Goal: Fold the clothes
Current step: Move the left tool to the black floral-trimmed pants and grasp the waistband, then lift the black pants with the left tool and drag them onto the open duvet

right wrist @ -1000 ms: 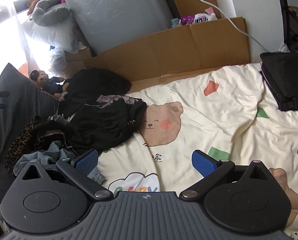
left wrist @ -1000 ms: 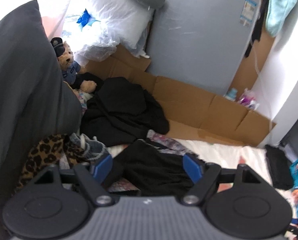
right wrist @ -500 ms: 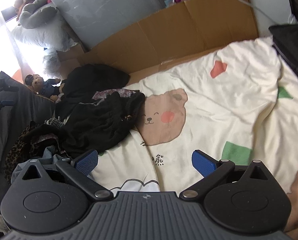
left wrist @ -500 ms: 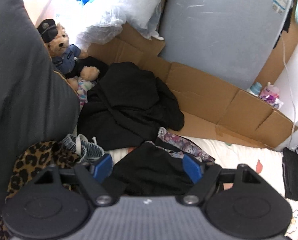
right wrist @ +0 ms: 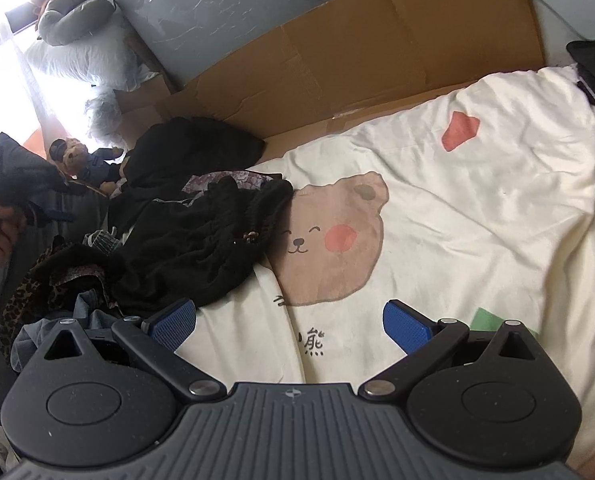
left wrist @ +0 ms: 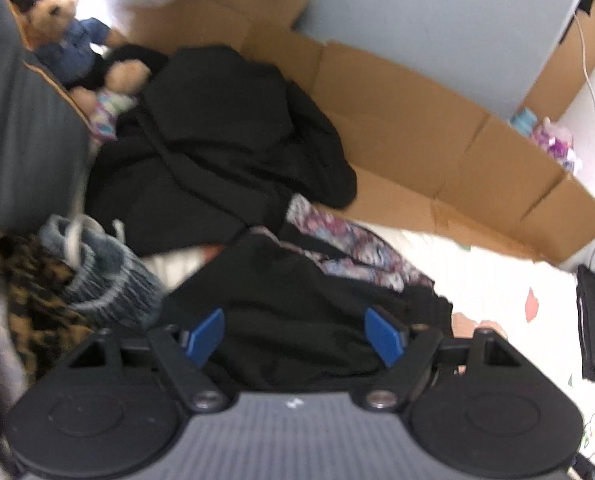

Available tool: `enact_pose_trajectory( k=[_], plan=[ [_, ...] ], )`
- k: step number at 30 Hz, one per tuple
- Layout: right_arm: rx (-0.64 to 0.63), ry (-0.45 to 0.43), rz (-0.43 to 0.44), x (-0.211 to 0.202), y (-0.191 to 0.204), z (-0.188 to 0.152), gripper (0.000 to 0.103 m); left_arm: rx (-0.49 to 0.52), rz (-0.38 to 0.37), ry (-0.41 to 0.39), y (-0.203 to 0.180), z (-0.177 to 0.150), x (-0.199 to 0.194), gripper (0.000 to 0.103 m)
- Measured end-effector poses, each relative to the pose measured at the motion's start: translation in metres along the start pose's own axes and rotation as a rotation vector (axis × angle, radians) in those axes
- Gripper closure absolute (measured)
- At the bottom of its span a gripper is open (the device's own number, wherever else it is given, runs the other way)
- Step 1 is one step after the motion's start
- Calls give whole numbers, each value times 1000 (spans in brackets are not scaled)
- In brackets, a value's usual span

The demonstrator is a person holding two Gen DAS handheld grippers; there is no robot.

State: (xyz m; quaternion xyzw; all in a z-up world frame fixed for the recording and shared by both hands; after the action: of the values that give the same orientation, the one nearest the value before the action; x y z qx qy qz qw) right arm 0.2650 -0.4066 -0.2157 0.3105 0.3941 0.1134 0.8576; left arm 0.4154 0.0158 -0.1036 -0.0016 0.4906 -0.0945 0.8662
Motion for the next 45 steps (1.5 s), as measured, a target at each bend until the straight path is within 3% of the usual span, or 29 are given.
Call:
enact_pose_trajectory(
  k=[6, 12, 23, 28, 33, 35, 38, 40, 41, 42, 43, 45],
  plan=[
    [0, 31, 7, 20, 1, 6, 0, 76, -15, 92, -12, -31, 43, 23],
    [4, 60, 9, 27, 2, 1, 0, 67, -2, 132, 1, -51, 65, 23],
    [-13, 84, -15, 31, 2, -10, 0, 164, 44, 131, -12, -41, 92, 18],
    [-13, 90, -16, 31, 1, -12, 0, 284, 79, 185, -26, -34, 111, 11],
    [-5, 95, -17, 33, -3, -13, 0, 351, 112, 265, -36, -37, 137, 11],
    [1, 100, -19, 35, -4, -13, 0, 347, 115, 296, -39, -42, 147, 18],
    [8, 107, -14, 37, -5, -14, 0, 350, 98, 296, -47, -47, 150, 38],
    [9, 111, -11, 38, -5, -14, 0, 337, 72, 285, -51, -50, 149, 72],
    [9, 113, -11, 38, -5, -14, 0, 336, 73, 284, -53, -52, 148, 77],
    [10, 114, -10, 38, -6, -15, 0, 340, 76, 281, -54, -53, 146, 94],
    [11, 114, -9, 38, -6, -14, 0, 339, 63, 281, -55, -54, 144, 102],
    [14, 108, -4, 36, -6, -13, 0, 333, 29, 269, -59, -57, 138, 103]
  ],
)
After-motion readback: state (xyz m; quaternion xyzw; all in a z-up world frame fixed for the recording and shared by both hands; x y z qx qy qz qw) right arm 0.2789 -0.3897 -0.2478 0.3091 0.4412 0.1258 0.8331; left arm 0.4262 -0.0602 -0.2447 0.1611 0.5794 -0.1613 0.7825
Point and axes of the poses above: each gripper's, at about its wrist camera, not at the fingertips, and x roughly the way its jaws point, y to its left, z to its top, the point moved 4 cm from there along x, roughly the way its jaws point, and after that the axes turned 11 degrees about x, right-handed, at the moved point
